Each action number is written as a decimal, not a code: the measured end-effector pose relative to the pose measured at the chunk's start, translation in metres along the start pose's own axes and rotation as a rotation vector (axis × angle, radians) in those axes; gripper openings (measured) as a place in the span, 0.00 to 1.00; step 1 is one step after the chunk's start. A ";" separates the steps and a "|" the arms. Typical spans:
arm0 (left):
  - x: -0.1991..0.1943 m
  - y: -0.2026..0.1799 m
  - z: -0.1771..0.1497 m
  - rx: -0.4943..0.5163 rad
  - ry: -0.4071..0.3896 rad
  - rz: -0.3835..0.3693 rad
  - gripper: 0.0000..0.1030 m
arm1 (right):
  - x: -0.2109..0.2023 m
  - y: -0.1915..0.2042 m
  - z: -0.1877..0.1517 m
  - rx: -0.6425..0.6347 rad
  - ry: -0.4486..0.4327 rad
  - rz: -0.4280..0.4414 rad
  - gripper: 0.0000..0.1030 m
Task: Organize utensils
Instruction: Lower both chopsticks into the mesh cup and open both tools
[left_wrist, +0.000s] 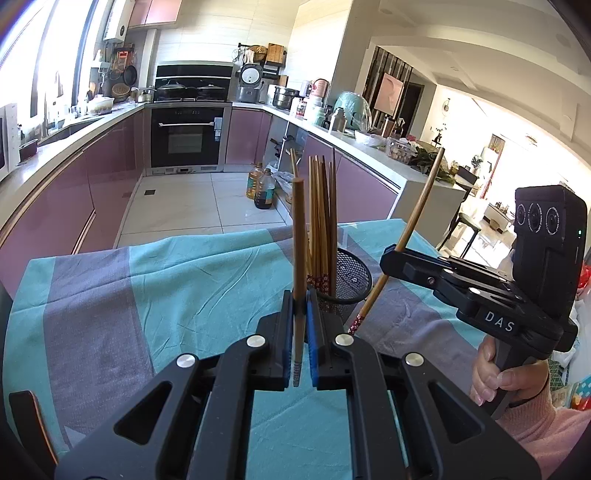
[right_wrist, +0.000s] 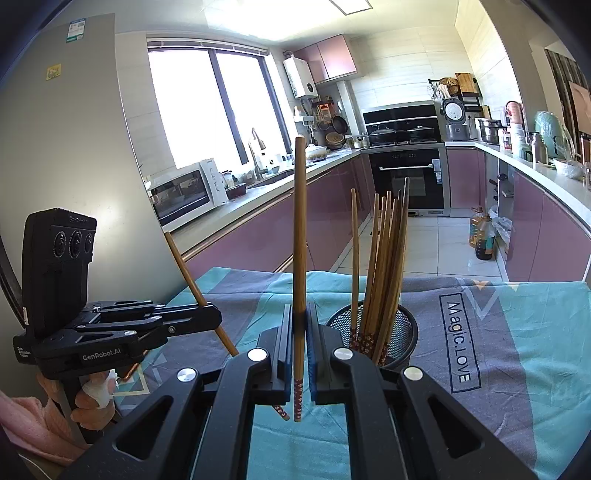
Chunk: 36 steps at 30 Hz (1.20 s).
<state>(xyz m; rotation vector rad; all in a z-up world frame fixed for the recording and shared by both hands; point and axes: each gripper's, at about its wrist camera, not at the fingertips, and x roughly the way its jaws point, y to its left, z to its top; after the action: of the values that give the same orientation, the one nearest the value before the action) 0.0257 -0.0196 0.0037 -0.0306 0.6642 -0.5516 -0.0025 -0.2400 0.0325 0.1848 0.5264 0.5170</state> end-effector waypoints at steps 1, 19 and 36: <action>0.000 0.000 0.000 0.001 0.000 -0.002 0.07 | 0.000 -0.001 0.000 0.001 0.001 0.001 0.06; -0.005 -0.010 0.006 0.034 -0.021 -0.004 0.07 | -0.005 -0.001 0.010 -0.018 -0.025 0.006 0.06; -0.016 -0.018 0.011 0.060 -0.053 0.007 0.07 | -0.009 -0.002 0.019 -0.036 -0.046 0.017 0.06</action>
<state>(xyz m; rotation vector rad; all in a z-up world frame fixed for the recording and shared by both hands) 0.0133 -0.0282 0.0254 0.0130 0.5961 -0.5623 0.0020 -0.2471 0.0521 0.1669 0.4709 0.5368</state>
